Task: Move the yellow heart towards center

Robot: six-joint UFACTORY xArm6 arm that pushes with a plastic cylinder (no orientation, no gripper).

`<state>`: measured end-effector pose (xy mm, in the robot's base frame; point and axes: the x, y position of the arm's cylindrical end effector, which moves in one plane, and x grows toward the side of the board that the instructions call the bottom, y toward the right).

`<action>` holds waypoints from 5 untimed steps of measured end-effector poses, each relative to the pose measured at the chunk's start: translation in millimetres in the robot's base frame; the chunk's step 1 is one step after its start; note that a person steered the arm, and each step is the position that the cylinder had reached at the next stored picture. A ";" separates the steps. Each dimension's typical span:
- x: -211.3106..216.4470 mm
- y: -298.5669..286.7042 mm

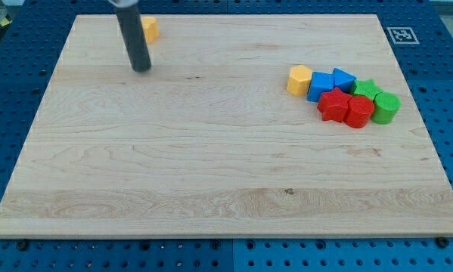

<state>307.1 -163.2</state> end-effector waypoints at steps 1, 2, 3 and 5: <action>-61.1 -4.1; -64.3 -17.2; -72.8 -54.4; -115.3 -52.3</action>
<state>191.8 -215.6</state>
